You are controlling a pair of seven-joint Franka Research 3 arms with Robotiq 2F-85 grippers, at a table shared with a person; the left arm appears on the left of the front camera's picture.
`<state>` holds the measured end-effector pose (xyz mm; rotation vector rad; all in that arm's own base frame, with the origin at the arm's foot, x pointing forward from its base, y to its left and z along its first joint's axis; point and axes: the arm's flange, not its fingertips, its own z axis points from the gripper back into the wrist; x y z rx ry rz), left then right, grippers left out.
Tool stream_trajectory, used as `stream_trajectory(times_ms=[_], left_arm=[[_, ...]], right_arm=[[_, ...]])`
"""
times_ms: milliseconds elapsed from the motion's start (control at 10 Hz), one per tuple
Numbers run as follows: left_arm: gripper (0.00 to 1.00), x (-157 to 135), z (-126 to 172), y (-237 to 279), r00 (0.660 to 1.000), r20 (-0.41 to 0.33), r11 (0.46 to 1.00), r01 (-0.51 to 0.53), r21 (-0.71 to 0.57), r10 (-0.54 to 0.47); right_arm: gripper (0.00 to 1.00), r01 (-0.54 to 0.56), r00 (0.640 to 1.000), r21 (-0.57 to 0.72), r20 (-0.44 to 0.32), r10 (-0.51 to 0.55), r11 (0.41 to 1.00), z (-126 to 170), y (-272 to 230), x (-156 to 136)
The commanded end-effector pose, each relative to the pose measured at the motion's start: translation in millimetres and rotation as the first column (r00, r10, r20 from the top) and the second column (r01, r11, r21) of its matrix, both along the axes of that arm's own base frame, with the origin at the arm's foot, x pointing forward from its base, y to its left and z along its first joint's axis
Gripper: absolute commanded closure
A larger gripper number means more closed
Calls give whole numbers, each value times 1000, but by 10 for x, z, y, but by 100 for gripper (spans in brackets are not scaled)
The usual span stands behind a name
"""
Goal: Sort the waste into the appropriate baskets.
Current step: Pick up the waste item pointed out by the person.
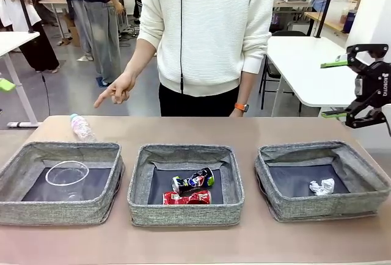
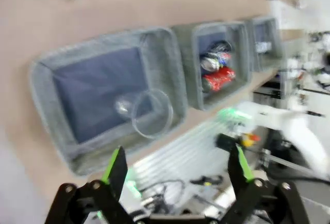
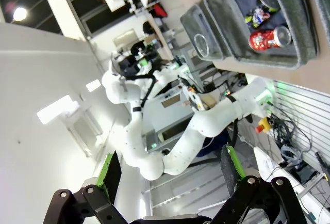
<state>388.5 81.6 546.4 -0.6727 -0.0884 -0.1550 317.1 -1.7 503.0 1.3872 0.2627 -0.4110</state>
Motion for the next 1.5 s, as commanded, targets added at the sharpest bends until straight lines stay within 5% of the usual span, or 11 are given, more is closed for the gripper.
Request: stream_trajectory(times_ms=[0,200,300,400,500,700,800,1100,1200,1300,1400], left_arm=[[0,557,-71,-258,979,-195,859,57,509,51],[0,730,-18,-499,945,-130,876,-220,429,301],[0,606,-40,-480,998,-47,949,-32,313,49],[0,800,-116,-598,987,-69,910,-108,400,148],[0,1112,-210,-487,942,-151,897,-224,382,299],[0,1573,-431,-472,861,-135,845,-433,313,491],[0,1759,-569,-538,763,-89,737,-578,350,640],[0,1909,-796,-719,632,-30,583,-694,422,775],[0,1926,-806,-735,602,-27,542,-697,469,798],[0,1975,-844,-628,692,-80,668,-649,364,717],[0,1997,-851,-699,649,-52,612,-684,397,759]], right_arm=[[0,-2,1000,13,7,2,1000,23,3,5],[0,-2,1000,13,7,2,1000,23,3,5],[0,-2,1000,13,7,2,1000,23,3,5],[0,-2,1000,13,7,2,1000,23,3,5],[0,-2,1000,13,7,2,1000,23,3,5],[0,-2,1000,13,7,2,1000,23,3,5],[0,-2,1000,13,7,2,1000,23,3,5],[0,-2,1000,13,7,2,1000,23,3,5],[0,-2,1000,13,7,2,1000,23,3,5],[0,-2,1000,13,7,2,1000,23,3,5],[0,-2,1000,13,7,2,1000,23,3,5]])
